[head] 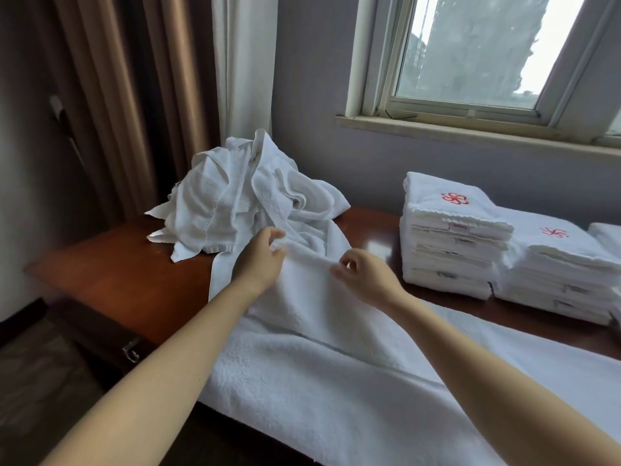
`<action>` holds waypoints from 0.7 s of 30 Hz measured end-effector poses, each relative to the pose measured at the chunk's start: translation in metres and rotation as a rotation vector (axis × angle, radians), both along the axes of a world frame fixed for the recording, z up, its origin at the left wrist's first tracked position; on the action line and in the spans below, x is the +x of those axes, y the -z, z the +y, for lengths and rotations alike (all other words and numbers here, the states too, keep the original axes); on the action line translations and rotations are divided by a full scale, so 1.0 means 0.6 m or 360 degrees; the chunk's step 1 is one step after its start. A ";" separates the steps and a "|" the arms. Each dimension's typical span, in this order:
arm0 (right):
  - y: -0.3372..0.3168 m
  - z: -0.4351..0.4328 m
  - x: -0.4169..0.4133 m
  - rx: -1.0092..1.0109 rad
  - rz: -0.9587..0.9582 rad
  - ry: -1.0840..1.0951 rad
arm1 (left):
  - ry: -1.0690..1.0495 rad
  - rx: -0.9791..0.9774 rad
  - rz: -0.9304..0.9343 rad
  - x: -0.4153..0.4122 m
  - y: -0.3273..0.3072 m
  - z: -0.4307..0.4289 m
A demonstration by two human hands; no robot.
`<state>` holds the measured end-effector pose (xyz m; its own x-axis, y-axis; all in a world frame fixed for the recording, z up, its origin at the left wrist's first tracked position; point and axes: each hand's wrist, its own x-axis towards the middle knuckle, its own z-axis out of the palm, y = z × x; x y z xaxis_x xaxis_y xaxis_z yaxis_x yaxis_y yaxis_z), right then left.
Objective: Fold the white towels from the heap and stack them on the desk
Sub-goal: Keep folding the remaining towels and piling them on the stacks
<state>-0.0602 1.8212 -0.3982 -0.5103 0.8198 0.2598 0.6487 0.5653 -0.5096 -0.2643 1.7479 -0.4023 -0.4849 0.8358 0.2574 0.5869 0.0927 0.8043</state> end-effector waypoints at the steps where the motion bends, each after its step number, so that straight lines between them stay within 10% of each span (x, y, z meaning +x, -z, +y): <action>1: -0.010 0.005 0.001 0.0102 0.0065 0.0031 | -0.0036 0.0098 0.0061 0.002 -0.005 0.006; 21: 0.045 -0.022 -0.015 0.0208 -0.0173 -0.0183 | -0.0194 -0.0658 0.0416 -0.013 0.025 -0.002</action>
<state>-0.0689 1.8080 -0.4252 -0.6295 0.7176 0.2980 0.6234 0.6953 -0.3576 -0.2723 1.7466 -0.4174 -0.5487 0.8349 0.0427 0.7288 0.4528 0.5137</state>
